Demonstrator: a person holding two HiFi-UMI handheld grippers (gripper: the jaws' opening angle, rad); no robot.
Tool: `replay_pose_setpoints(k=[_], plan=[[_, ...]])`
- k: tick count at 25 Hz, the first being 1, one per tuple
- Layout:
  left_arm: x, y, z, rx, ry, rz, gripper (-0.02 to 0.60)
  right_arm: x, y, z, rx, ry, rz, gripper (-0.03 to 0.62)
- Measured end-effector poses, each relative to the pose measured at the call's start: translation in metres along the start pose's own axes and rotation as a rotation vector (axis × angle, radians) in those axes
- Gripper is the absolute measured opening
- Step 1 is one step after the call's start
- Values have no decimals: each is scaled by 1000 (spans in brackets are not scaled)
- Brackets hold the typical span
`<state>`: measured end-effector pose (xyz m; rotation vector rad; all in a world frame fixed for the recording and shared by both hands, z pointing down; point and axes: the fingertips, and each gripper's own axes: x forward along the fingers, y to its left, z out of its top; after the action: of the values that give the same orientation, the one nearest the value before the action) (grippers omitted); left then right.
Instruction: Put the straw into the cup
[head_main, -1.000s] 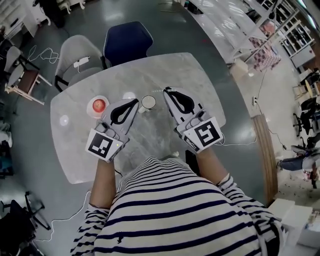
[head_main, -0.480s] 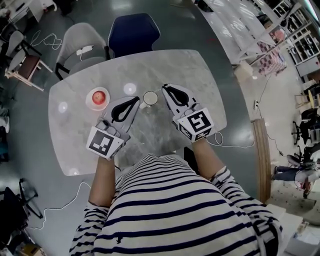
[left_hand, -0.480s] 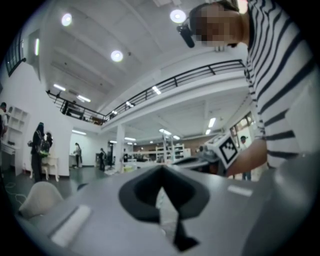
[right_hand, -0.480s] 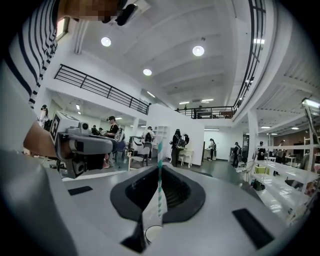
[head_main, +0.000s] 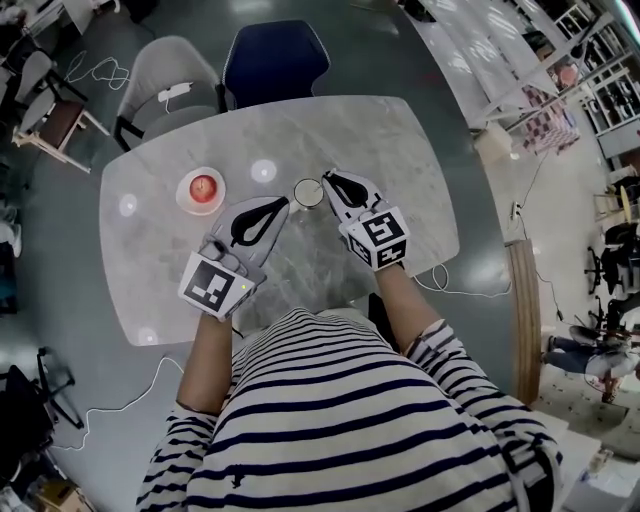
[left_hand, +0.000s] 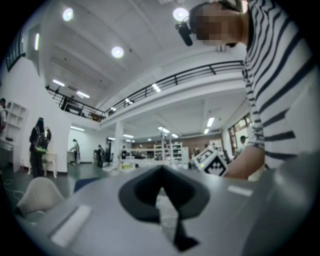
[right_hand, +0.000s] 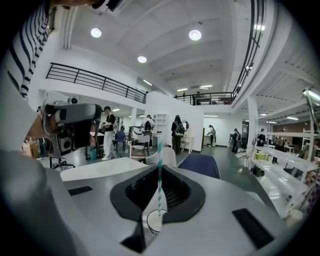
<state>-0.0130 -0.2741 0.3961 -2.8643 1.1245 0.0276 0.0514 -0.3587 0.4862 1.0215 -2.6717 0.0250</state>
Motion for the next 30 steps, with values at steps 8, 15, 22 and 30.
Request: replay_pose_setpoints(k=[8,15,22,30], plan=[[-2,-1,-2,-16,8,-4,6,20,-2,-40,50,95,0,23],[-2,0,-4,-20,12,-14,6,30,1,-71,77,171,6,23],[0,0,-7,-18,17,-31,6,36,6,-95,98,236,9,23],[0,-1,-6,-17,20,-37,6,41,11,-116,78,312,17,23]])
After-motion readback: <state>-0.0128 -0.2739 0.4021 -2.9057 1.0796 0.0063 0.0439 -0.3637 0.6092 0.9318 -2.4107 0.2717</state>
